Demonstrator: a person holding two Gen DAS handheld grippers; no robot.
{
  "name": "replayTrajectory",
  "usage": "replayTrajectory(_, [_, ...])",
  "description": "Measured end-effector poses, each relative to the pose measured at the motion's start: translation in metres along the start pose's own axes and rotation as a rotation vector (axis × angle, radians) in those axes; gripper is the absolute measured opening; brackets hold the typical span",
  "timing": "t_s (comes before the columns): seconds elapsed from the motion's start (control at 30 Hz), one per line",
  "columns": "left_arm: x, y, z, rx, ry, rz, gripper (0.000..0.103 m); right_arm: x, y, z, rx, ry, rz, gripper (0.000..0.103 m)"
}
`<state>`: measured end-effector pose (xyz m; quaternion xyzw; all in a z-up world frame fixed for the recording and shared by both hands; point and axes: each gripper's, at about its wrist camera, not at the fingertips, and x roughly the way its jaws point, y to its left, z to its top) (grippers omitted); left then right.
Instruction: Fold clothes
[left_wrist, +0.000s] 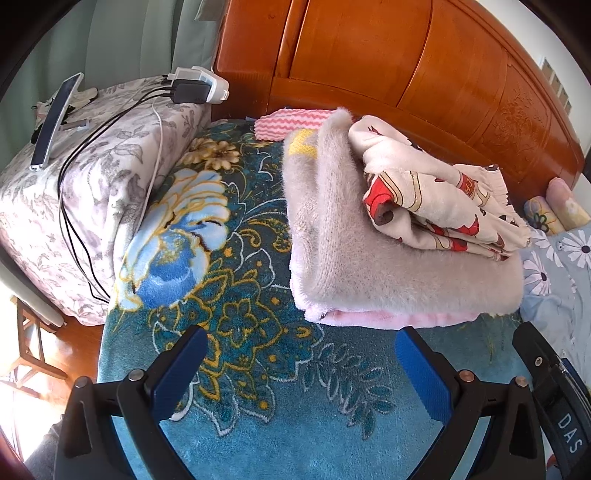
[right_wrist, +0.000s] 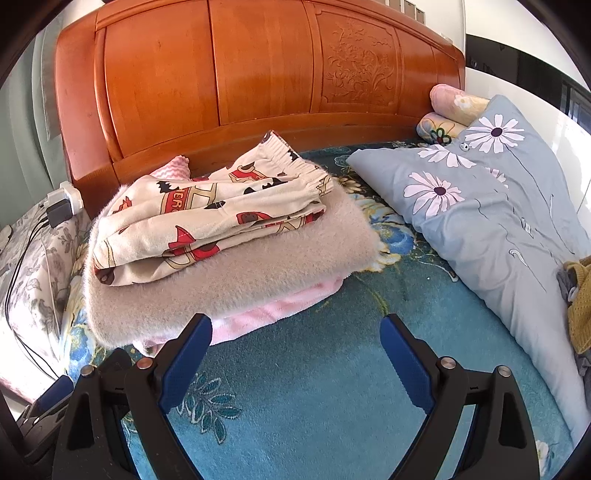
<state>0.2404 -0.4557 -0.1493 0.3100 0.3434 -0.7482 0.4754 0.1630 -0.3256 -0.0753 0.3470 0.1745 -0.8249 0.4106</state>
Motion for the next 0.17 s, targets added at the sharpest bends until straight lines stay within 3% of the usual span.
replayTrajectory(0.17, [0.0022, -0.0005, 0.0002, 0.000, 0.010, -0.004, 0.103, 0.0018, -0.0005, -0.0004, 0.004, 0.009, -0.002, 0.093])
